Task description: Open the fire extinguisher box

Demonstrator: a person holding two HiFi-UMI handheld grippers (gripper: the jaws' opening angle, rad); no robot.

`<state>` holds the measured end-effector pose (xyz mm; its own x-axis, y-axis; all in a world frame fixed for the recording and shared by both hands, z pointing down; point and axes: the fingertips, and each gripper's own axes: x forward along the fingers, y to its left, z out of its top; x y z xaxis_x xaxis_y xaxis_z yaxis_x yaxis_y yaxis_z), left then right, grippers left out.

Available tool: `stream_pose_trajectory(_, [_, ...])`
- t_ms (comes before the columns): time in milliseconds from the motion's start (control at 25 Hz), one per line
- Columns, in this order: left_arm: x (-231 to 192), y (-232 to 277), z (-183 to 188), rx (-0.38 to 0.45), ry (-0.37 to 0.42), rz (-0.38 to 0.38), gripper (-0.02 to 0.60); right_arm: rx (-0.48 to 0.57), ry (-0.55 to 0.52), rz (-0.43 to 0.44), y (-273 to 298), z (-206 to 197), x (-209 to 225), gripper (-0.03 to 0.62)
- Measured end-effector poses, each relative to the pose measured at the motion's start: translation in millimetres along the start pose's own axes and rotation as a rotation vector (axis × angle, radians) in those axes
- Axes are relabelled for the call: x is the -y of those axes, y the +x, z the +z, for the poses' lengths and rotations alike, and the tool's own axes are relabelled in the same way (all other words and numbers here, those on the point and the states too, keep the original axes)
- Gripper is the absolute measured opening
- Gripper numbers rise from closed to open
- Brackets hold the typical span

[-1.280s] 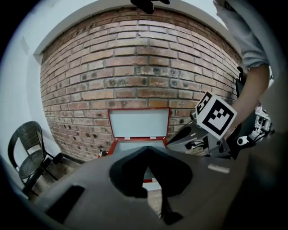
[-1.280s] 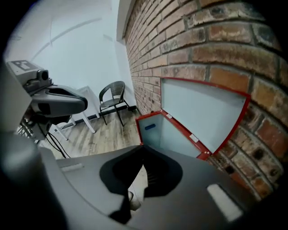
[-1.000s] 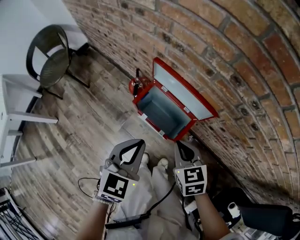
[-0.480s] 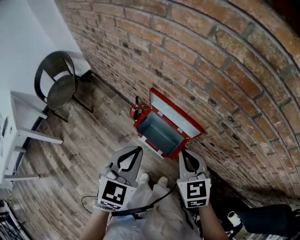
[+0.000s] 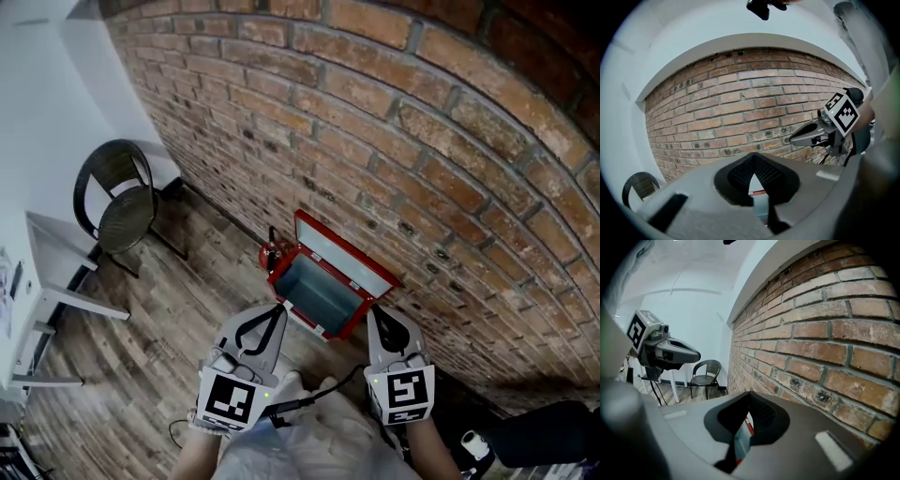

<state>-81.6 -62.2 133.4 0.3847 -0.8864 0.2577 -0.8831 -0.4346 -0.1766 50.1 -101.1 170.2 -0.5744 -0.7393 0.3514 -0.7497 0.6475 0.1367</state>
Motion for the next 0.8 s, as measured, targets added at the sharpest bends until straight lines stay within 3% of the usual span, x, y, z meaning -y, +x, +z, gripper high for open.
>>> stream_pose_trajectory(400, [-8.2,-4.8,20.4,0.03,0.021,0.01,-0.002,0.086,-0.032,-0.021,-12.7,38.3,13.2,0.008])
stream_pose_trajectory(800, [-19.6,-2.1,31.6,0.038,0.066,0.034,-0.002,0.109,-0.06,-0.039,-19.7,52.0,17.0,0.008])
